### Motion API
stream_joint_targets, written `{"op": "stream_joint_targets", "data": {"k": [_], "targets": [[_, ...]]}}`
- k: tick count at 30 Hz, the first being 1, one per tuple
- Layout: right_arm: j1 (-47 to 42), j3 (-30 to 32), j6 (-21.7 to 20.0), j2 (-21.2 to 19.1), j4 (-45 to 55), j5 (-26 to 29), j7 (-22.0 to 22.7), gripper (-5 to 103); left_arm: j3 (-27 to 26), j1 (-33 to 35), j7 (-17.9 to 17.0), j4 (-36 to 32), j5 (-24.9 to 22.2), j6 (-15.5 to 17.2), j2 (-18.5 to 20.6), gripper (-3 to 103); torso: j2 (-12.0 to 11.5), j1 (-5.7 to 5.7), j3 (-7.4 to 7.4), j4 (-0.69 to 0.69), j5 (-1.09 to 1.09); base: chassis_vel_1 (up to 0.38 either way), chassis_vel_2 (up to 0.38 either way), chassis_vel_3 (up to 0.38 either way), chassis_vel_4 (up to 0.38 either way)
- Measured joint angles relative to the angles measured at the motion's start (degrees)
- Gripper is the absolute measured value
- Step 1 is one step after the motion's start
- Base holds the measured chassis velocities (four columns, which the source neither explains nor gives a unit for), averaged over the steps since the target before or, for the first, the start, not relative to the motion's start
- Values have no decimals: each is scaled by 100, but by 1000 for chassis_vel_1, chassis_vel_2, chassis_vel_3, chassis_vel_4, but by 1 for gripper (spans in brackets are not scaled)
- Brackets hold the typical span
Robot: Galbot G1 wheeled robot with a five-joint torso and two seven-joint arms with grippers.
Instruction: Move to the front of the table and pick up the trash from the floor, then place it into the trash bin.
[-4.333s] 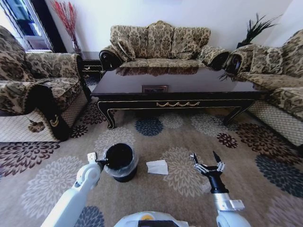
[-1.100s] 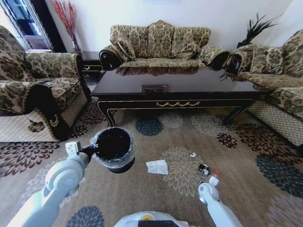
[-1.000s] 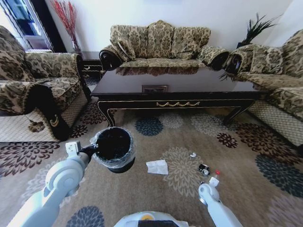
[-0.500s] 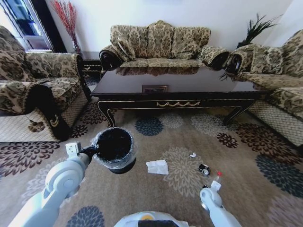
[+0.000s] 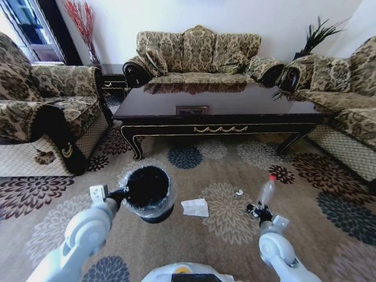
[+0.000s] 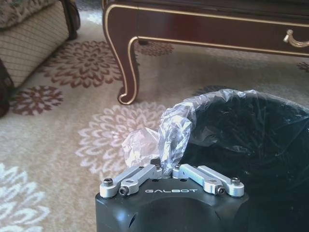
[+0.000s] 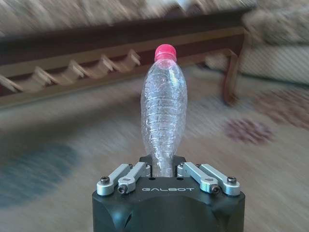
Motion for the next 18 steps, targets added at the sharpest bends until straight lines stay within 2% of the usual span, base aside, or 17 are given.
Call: {"op": "stream_joint_targets", "data": {"k": [1, 4, 6, 7, 9, 10, 12, 14, 18], "targets": [[-12, -14, 88, -22, 94, -31, -83, 19, 13, 8, 12, -4, 3, -2, -6, 4, 0, 0, 0, -1, 0, 0, 0, 0, 0], [45, -108, 710, -191, 562, -134, -641, 19, 144, 139, 83, -75, 22, -21, -129, 4, 0, 0, 0, 1, 0, 0, 0, 0, 0], [59, -118, 785, -211, 592, -149, -713, 19, 166, 153, 91, -81, 29, -21, -145, 4, 0, 0, 0, 1, 0, 0, 0, 0, 0], [122, -167, 1161, -310, 693, -211, -1107, 19, 271, 190, 119, -101, 67, -21, -199, 4, 0, 0, 0, 1, 0, 0, 0, 0, 0], [185, -227, 1555, -416, 771, -235, -1563, 19, 372, 197, 155, -111, 85, -21, -232, 4, 0, 0, 0, 0, 1, 0, 0, 0, 0], [185, -227, 1555, -416, 771, -235, -1563, 19, 372, 197, 155, -111, 85, -21, -232, 4, 0, 0, 0, 0, 1, 0, 0, 0, 0], [291, -355, 1890, -573, 929, -207, -1941, 19, 476, 146, 218, -104, 84, -21, -225, 4, 0, 0, 0, 0, 1, 0, 0, 0, 0], [343, -407, 1974, -636, 982, -184, -2024, 19, 519, 107, 236, -81, 77, -23, -208, 4, 0, 0, 0, 0, 1, 0, 0, 0, 0], [704, -598, 2360, -975, 1003, -209, -2553, 19, 904, -299, 325, 162, 62, -51, -121, 4, 0, 0, 1, 0, 1, 0, 0, 0, 0]]}}
